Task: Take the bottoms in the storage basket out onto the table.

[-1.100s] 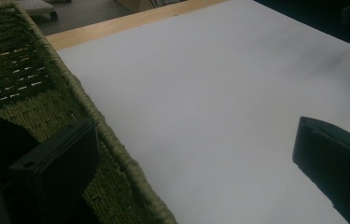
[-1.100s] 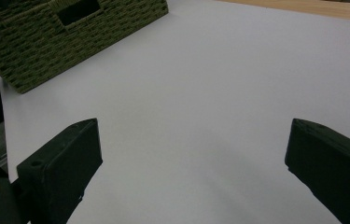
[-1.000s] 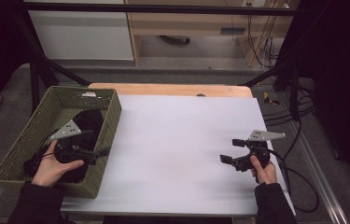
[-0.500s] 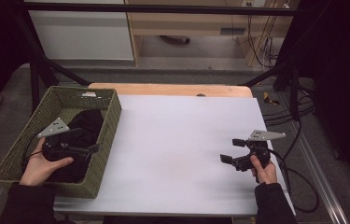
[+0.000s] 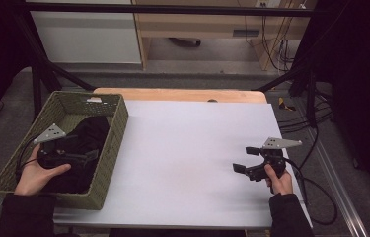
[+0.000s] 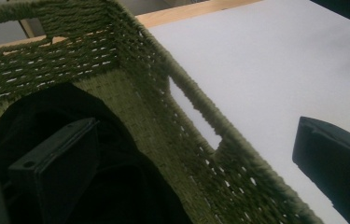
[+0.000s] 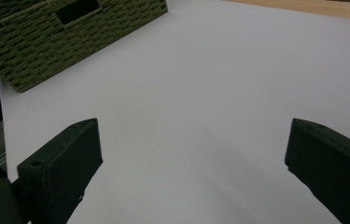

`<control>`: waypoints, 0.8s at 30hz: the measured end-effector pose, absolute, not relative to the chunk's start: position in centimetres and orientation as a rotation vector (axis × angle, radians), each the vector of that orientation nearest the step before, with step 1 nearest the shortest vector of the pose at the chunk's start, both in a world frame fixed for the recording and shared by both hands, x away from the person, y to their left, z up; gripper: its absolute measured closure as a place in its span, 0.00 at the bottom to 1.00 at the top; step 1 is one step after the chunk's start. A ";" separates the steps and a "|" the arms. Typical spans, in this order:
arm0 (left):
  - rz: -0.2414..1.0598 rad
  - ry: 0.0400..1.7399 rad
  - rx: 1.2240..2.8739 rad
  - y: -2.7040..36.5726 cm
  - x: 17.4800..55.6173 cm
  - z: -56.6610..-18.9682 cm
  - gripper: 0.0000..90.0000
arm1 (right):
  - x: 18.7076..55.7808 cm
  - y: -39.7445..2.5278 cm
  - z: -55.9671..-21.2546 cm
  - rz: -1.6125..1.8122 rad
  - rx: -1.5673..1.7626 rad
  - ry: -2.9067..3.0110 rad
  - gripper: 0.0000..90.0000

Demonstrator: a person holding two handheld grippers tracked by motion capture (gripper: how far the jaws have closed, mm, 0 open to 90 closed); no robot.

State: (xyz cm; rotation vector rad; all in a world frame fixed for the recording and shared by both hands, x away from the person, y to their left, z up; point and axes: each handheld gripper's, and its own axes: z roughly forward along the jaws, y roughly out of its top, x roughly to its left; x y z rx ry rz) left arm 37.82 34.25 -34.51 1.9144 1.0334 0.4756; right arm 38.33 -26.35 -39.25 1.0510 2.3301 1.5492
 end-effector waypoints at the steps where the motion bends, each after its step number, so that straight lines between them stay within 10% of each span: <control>1: 0.480 1.037 1.919 34.4 37.9 -34.6 0.01 | 38.3 -26.4 -39.2 1.549 1.051 2.330 0.05; 24: 0.516 1.183 1.942 36.8 39.4 -36.6 0.01 | 38.4 -26.4 -39.3 1.539 1.052 2.335 0.05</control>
